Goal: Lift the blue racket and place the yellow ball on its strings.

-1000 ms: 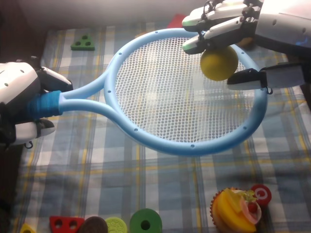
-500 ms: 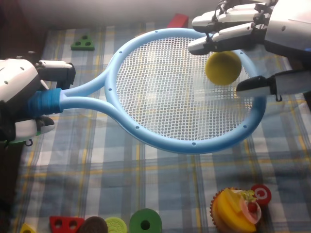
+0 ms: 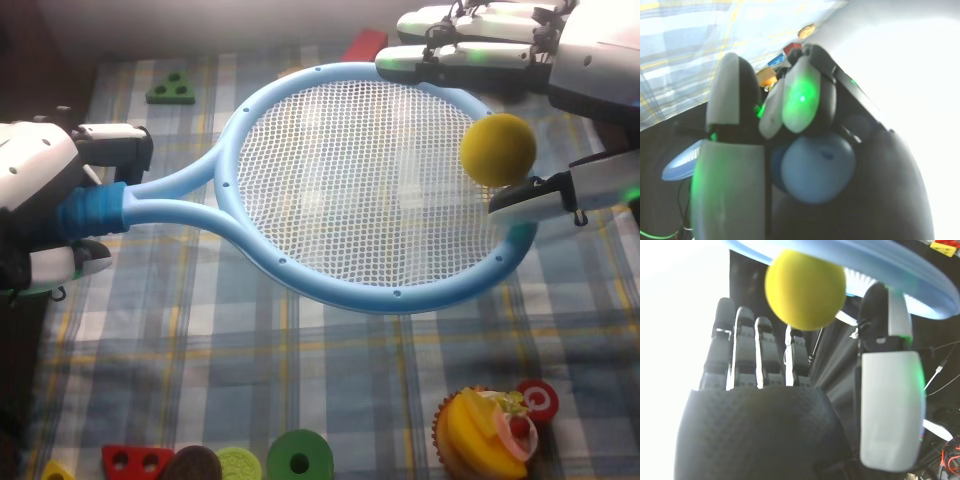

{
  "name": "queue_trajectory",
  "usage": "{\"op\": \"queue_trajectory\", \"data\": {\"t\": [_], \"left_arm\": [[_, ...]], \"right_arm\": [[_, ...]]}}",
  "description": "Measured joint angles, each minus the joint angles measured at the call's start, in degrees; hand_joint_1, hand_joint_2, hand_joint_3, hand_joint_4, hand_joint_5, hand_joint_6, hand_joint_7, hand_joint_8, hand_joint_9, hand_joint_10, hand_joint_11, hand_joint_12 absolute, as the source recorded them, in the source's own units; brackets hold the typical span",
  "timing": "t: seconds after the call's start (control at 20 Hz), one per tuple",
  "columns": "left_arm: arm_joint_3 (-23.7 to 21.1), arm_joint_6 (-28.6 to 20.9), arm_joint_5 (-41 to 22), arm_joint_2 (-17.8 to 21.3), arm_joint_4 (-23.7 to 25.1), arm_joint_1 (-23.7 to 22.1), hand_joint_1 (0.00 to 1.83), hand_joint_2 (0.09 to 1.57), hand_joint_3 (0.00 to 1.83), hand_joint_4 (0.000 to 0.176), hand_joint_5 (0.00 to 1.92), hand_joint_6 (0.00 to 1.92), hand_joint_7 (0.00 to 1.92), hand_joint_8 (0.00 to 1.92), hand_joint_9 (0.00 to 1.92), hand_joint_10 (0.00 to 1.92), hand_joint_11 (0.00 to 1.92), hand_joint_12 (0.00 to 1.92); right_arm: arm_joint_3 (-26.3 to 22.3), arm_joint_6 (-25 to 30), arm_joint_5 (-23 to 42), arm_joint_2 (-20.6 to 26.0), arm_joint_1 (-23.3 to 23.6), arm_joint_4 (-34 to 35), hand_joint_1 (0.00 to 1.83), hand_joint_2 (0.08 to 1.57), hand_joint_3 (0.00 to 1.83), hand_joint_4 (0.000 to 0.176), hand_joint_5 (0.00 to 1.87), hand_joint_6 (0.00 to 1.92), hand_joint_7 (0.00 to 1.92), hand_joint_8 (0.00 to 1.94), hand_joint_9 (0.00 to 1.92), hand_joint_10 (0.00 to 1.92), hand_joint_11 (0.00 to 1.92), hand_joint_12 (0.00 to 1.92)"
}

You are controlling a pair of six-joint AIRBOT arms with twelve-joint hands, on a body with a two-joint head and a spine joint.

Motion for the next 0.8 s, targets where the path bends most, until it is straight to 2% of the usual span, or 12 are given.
{"op": "queue_trajectory", "data": {"t": [0.05,0.15,0.2,0.3,0.35,0.4,0.45,0.5,0.6,0.65,0.7,0.8], "left_arm": [[0.15,-0.02,0.42,0.0,-0.04,-0.17,1.63,1.26,0.0,0.176,0.47,1.92,1.31,1.92,1.61,1.92,1.58,1.92],[0.83,-0.13,1.33,-0.13,0.04,-0.59,1.57,1.26,0.0,0.176,0.66,1.92,1.36,1.92,1.61,1.92,1.62,1.92],[1.09,-0.15,1.81,-0.2,0.07,-0.61,1.58,1.26,0.0,0.172,0.66,1.92,1.31,1.92,1.56,1.92,1.57,1.92],[2.05,-0.13,4.0,-1.03,-0.13,-1.11,1.64,1.22,0.0,0.176,0.74,1.92,1.31,1.92,1.56,1.92,1.49,1.92],[2.47,0.22,5.68,-1.7,-0.2,-1.75,1.61,1.24,0.0,0.176,0.75,1.92,1.34,1.92,1.59,1.92,1.55,1.92],[2.78,1.66,6.67,-2.36,-0.28,-2.23,1.57,1.24,0.0,0.176,0.82,1.92,1.34,1.92,1.58,1.92,1.59,1.92],[2.86,2.51,6.97,-2.64,-0.44,-2.43,1.51,1.27,0.01,0.176,0.83,1.92,1.32,1.92,1.56,1.92,1.6,1.92],[2.95,3.21,7.28,-3.04,-0.57,-2.62,1.55,1.24,0.0,0.176,0.87,1.92,1.32,1.92,1.57,1.92,1.57,1.92],[3.72,3.45,9.09,-3.63,-1.14,-2.97,1.56,1.24,0.0,0.176,0.87,1.92,1.33,1.92,1.59,1.92,1.58,1.92],[4.07,3.45,9.51,-3.76,-1.4,-3.04,1.59,1.2,0.0,0.175,0.88,1.92,1.34,1.92,1.6,1.92,1.4,1.92],[4.52,3.45,9.6,-4.09,-1.81,-3.04,1.59,1.21,0.0,0.174,0.87,1.92,1.31,1.92,1.59,1.92,1.38,1.92],[4.9,3.48,10.03,-4.33,-2.12,-3.04,1.59,1.21,0.0,0.176,0.83,1.92,1.32,1.92,1.59,1.92,1.5,1.92]], "right_arm": [[0.0,0.0,0.0,0.0,0.0,0.0,0.74,1.0,0.0,0.145,0.03,0.0,0.07,0.0,0.14,0.0,0.0,0.65],[-0.13,0.0,0.07,-0.02,0.0,-0.04,0.74,1.0,0.0,0.134,0.03,0.0,0.07,0.0,0.15,0.0,0.0,0.68],[-0.13,0.0,0.07,-0.02,0.0,-0.02,0.74,1.01,0.0,0.112,0.03,0.0,0.06,0.0,0.16,0.0,0.0,0.72],[-0.39,0.0,0.07,0.04,0.0,0.0,0.7,1.03,0.0,0.137,0.0,0.0,0.03,0.0,0.13,0.0,0.0,0.7],[-0.7,0.0,0.5,0.04,0.0,-0.04,0.68,1.03,0.0,0.137,0.0,0.0,0.04,0.0,0.15,0.0,0.0,0.81],[-0.98,0.0,1.01,0.13,0.0,-0.04,0.66,1.03,0.0,0.163,0.0,0.0,0.03,0.0,0.15,0.0,0.0,0.83],[-1.09,0.0,1.42,0.2,0.0,0.0,0.66,1.03,0.0,0.165,0.0,0.0,0.04,0.0,0.15,0.0,0.0,0.84],[-1.09,0.0,2.05,0.35,0.0,-0.04,0.63,1.05,0.01,0.16,0.0,0.0,0.05,0.0,0.15,0.0,0.0,0.83],[-1.25,-0.02,3.08,0.63,0.0,0.35,0.47,1.11,0.01,0.134,0.0,0.0,0.07,0.0,0.18,0.01,0.0,0.87],[-1.46,0.0,3.17,0.76,-0.24,0.48,0.49,1.13,0.0,0.135,0.0,0.0,0.08,0.0,0.2,0.01,0.0,0.91],[-1.9,0.0,3.5,1.05,-0.44,0.66,0.51,1.13,0.0,0.142,0.0,0.0,0.09,0.0,0.2,0.0,0.0,0.87],[-2.23,0.02,3.98,1.09,-0.83,0.15,0.48,1.16,0.0,0.135,0.0,0.0,0.09,0.0,0.18,0.0,0.0,0.76]]}}
